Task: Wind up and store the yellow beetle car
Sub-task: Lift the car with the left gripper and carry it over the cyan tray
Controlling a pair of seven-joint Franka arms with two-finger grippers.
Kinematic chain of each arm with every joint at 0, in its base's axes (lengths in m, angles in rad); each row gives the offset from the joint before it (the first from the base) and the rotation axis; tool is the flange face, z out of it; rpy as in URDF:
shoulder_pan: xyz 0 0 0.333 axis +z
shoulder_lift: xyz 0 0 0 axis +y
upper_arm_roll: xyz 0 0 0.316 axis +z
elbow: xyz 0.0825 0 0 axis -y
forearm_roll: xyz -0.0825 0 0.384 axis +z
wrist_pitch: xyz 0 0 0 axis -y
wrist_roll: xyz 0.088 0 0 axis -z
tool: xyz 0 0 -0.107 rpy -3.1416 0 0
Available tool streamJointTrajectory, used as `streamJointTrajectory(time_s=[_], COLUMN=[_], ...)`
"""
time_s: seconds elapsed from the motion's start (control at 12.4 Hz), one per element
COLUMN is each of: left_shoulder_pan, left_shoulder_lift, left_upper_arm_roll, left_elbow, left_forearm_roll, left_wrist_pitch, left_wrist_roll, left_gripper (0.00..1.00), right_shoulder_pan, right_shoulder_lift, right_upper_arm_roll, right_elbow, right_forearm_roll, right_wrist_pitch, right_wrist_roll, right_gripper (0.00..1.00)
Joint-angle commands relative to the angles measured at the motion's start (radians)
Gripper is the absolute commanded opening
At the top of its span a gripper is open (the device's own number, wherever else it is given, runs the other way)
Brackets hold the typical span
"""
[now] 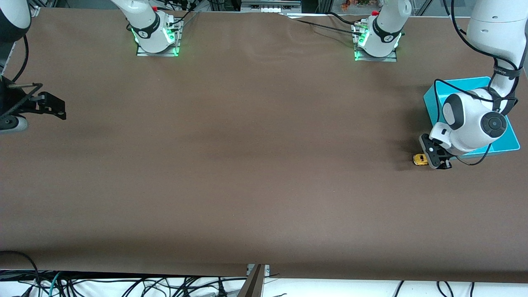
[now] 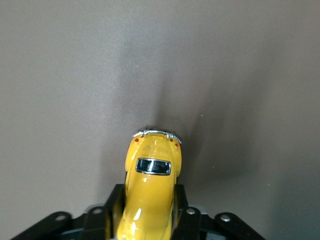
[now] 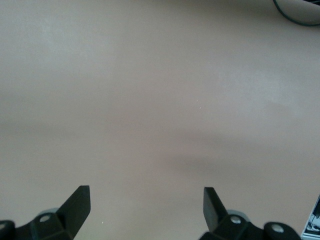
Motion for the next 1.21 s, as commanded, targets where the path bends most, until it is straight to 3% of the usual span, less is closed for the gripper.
streamJointTrajectory(time_s=[0.0,0.24,0.48,0.72,0.97,1.13], left_shoulder_pan=[0.002,-0.003,-0.002,0.033,0.130,0.198], left_shoulder_lift=[-0.046,-0.170,-0.281,-0.371,-0.421,-0.422], left_upper_arm_roll=[0.000,-0.006,-0.021,-0.021,-0.021,-0.021], left_elbow=[0.006,0.008,0.043,0.092,0.077,0.046], left_forearm_roll=[-0.034,-0.131,-0.151,-0.140,-0.078,0.034], left_wrist_pitch=[-0.037,-0.211,-0.421,-0.639,-0.707,-0.704], left_wrist_roll=[0.034,-0.012,-0.122,-0.139,0.023,0.084], left_gripper=[0.00,0.00,0.00,0.00,0.00,0.00], right_shoulder_pan=[-0.002,-0.008,-0.008,-0.002,0.002,0.006], right_shoulder_lift=[-0.079,-0.118,-0.119,-0.119,-0.110,-0.086], right_upper_arm_roll=[0.002,-0.010,-0.055,-0.056,-0.056,-0.056], right_elbow=[-0.101,-0.142,-0.148,-0.148,-0.151,-0.148], right_forearm_roll=[-0.009,0.025,0.056,0.054,0.054,0.054], right_wrist_pitch=[-0.003,-0.006,-0.007,-0.009,-0.007,-0.007], right_wrist_roll=[0.029,0.030,0.032,0.091,0.095,0.093], right_gripper=[1.00,1.00,1.00,1.00,1.00,1.00])
